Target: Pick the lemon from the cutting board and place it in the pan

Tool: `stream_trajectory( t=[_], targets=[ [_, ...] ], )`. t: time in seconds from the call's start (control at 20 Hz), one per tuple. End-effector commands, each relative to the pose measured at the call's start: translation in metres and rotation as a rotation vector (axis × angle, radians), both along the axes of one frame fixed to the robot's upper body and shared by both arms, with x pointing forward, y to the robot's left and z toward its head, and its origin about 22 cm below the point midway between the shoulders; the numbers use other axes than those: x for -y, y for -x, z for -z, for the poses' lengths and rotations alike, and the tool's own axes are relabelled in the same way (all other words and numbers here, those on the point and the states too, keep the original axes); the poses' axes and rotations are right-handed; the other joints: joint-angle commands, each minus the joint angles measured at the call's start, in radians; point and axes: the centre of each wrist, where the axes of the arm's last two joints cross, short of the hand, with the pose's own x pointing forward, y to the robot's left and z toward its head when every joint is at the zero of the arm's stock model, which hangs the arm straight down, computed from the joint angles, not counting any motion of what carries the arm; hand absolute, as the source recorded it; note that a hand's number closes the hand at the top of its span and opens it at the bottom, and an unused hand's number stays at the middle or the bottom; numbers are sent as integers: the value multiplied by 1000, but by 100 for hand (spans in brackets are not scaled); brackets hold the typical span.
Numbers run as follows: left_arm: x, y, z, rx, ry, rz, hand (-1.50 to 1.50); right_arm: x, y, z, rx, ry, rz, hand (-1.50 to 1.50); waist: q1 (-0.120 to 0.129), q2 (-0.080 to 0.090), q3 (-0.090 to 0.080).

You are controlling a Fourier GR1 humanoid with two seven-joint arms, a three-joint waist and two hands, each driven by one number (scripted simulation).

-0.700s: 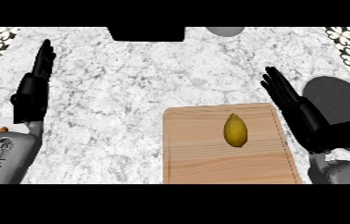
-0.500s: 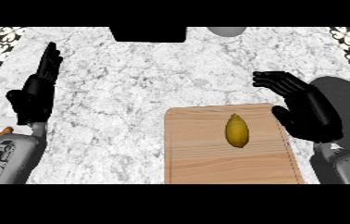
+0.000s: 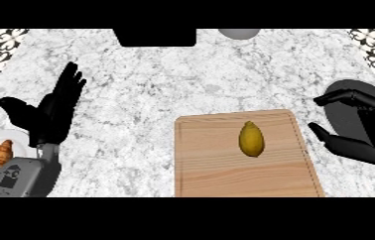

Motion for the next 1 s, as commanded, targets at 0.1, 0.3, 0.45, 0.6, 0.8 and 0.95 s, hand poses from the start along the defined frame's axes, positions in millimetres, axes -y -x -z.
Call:
stream_trajectory(
  t=[0.1, 0.3, 0.45, 0.6, 0.8, 0.95],
  targets=[
    [12, 8, -9, -28, 41, -2, 0, 50, 33, -19, 34, 221, 41, -150, -3, 1, 0],
    [3, -3, -23, -28, 25, 12, 0, 36, 19, -38, 82, 378, -34, -150, 8, 5, 0],
    [14, 14, -22, -9, 24, 30, 0, 34, 9, -63, 54, 432, -53, -150, 16, 4, 0],
    [15, 5, -19, -23, 34, 26, 0, 0, -2, -87, 19, 585, -84, -150, 25, 7, -1],
    [6, 8, -17, -17, 40, 53, 0, -23, -16, -89, -29, 767, -86, -150, 42, 10, -1],
    [19, -2, -21, -9, 21, 56, 0, -44, -23, -96, -96, 860, -120, -150, 34, 10, -1]
  ],
)
